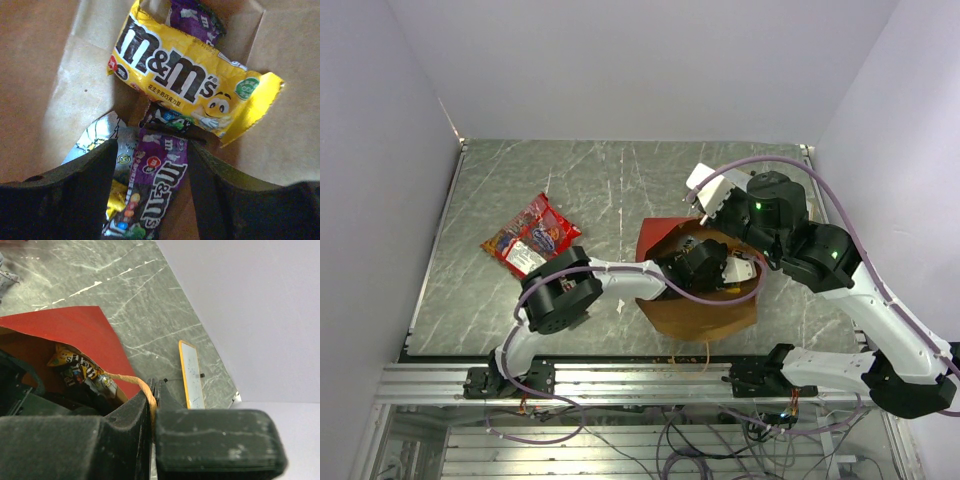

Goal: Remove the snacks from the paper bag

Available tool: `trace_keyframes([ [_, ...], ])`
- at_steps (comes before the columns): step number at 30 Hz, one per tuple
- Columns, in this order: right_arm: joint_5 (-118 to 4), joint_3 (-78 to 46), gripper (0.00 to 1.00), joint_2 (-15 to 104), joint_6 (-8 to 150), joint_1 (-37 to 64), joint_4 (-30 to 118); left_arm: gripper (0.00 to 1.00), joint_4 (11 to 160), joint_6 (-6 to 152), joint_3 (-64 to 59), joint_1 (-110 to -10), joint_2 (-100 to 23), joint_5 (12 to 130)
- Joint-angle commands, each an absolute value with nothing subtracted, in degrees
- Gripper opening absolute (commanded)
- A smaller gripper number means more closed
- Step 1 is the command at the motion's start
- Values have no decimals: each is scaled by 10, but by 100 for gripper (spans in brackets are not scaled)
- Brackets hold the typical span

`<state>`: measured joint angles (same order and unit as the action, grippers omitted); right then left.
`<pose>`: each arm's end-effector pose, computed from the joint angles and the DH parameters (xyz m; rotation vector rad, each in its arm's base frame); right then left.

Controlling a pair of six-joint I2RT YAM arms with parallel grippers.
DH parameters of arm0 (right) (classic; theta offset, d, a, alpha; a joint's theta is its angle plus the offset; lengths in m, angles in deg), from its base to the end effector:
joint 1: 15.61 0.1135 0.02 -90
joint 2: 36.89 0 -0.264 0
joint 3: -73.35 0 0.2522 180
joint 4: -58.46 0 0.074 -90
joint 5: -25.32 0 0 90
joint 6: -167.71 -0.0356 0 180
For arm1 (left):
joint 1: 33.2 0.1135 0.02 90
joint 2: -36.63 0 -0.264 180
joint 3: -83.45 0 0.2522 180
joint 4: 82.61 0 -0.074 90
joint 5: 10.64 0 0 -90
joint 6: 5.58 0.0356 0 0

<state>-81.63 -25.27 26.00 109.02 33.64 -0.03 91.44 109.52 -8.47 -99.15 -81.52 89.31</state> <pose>0.1411 0.1478 0.4540 -1.1084 1.6054 -0.0845 0.1943 -0.4204 0.1767 1.4479 1.5651 -0.2367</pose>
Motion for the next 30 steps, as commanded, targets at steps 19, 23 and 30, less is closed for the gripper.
trace_keyframes([
  [19,-826,-263,0,246,1124,339,37,35,777,1049,-179,-973,-886,866],
  [23,-838,-241,0,237,1123,339,66,21,757,1002,-180,-973,-853,859],
  [30,-859,-214,0,231,1102,338,101,13,711,918,-171,-979,-778,844],
])
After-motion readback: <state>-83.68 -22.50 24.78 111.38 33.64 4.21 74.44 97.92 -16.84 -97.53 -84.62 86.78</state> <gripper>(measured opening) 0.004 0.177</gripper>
